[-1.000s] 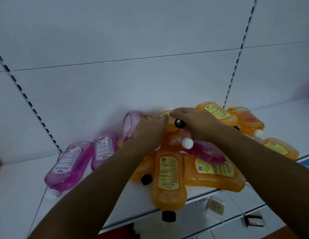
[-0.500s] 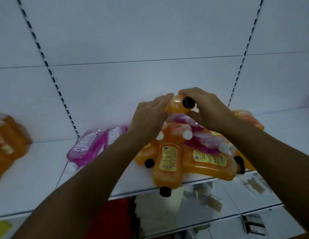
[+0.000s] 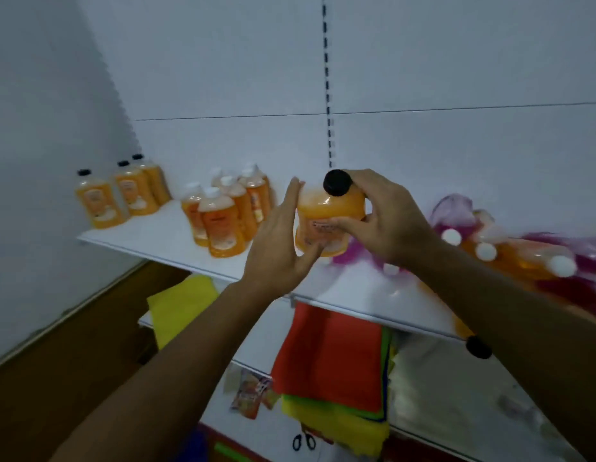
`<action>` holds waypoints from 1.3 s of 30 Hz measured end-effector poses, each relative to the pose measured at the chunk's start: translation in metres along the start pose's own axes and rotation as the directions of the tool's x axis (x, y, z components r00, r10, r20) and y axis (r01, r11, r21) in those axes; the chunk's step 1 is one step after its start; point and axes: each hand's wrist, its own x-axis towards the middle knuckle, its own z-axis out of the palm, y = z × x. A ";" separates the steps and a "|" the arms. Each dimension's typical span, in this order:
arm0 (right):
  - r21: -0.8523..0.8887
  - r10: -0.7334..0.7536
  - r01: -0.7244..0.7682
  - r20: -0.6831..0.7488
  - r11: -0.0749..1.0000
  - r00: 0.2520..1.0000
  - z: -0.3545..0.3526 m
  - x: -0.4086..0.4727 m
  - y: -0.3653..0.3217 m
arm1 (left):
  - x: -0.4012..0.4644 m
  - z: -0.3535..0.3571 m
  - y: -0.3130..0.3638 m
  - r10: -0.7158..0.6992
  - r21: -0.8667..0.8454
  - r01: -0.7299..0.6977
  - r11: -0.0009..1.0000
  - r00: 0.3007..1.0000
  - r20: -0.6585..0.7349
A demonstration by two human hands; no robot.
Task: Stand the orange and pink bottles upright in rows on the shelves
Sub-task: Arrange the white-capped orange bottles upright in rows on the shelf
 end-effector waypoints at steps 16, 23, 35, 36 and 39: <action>0.368 -0.006 -0.104 0.284 0.924 0.959 0.316 0.144 -0.128 | -0.109 -0.187 -0.252 -0.502 -0.154 0.493 0.856 0.865 -0.022; 0.301 0.003 -0.089 0.275 0.949 0.961 0.414 0.201 -0.121 | -0.102 -0.204 -0.353 -0.609 -0.084 0.604 0.792 0.792 -0.043; 0.267 0.102 -0.177 0.272 0.947 0.957 0.543 0.308 -0.062 | -0.038 -0.187 -0.494 -0.686 -0.051 0.684 0.727 0.723 -0.081; 0.267 0.108 -0.179 0.261 0.947 0.959 0.551 0.314 -0.057 | -0.033 -0.184 -0.503 -0.696 -0.053 0.695 0.717 0.712 -0.095; 0.261 0.127 -0.186 0.225 0.947 0.966 0.572 0.327 -0.040 | -0.025 -0.177 -0.528 -0.718 -0.071 0.717 0.694 0.682 -0.138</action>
